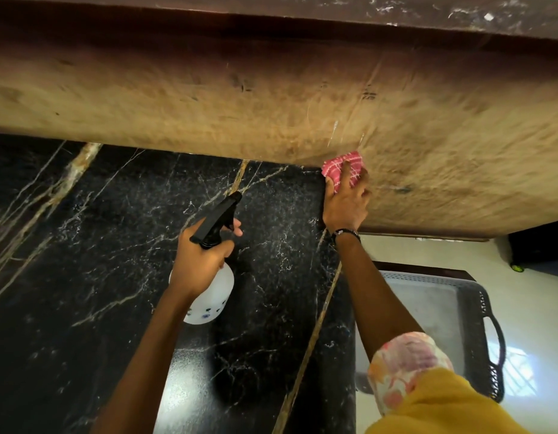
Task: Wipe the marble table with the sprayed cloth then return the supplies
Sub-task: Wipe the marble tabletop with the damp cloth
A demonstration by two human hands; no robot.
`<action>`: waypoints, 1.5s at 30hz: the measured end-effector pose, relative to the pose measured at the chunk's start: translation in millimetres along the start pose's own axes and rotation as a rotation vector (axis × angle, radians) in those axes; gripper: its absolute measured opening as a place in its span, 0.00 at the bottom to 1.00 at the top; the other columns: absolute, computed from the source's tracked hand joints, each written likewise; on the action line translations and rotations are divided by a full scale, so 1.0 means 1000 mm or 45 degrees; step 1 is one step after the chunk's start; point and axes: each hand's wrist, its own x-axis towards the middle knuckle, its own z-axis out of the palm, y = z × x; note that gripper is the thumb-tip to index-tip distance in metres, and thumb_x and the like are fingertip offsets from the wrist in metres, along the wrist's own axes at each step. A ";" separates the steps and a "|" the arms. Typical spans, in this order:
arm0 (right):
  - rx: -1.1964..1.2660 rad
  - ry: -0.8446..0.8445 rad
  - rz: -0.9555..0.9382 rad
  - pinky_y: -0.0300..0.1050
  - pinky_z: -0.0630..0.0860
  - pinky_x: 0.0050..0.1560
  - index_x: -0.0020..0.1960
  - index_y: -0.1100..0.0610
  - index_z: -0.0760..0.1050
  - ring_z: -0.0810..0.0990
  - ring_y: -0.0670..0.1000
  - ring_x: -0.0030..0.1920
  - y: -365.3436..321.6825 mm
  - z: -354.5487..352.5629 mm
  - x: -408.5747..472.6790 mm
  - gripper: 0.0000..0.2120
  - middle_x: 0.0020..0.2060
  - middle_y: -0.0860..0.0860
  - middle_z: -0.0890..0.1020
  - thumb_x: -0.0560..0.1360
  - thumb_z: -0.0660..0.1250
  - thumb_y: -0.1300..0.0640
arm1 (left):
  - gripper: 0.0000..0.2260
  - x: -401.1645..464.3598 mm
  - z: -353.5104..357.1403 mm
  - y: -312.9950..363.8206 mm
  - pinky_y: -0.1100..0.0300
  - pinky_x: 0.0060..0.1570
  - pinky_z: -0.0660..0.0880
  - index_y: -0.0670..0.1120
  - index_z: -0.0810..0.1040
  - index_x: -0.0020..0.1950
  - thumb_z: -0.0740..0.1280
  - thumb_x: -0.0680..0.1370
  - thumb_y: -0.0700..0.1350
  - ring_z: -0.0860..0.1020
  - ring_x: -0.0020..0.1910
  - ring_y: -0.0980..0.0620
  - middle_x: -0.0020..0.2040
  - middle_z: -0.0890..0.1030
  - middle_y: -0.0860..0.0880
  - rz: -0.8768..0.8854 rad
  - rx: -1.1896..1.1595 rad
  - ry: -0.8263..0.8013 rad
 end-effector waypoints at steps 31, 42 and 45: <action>-0.103 -0.075 -0.822 0.73 0.46 0.70 0.73 0.39 0.59 0.47 0.58 0.77 -0.020 0.016 -0.016 0.22 0.76 0.45 0.58 0.80 0.49 0.40 | 0.14 0.001 0.001 -0.003 0.67 0.23 0.64 0.37 0.78 0.52 0.61 0.69 0.30 0.68 0.21 0.58 0.48 0.81 0.41 0.041 0.033 0.013; -0.039 -0.032 -0.233 0.71 0.50 0.70 0.75 0.38 0.51 0.42 0.63 0.76 0.019 0.010 -0.056 0.23 0.78 0.47 0.49 0.80 0.50 0.41 | 0.13 -0.014 0.000 0.002 0.67 0.22 0.62 0.35 0.78 0.51 0.60 0.71 0.26 0.66 0.20 0.58 0.47 0.80 0.38 0.072 0.007 0.025; -0.065 -0.011 -0.223 0.71 0.53 0.69 0.74 0.38 0.53 0.45 0.63 0.76 0.034 0.012 -0.092 0.23 0.77 0.47 0.51 0.80 0.49 0.40 | 0.13 -0.023 0.000 0.003 0.65 0.23 0.62 0.36 0.78 0.49 0.60 0.71 0.26 0.64 0.19 0.57 0.47 0.80 0.38 0.084 0.025 0.011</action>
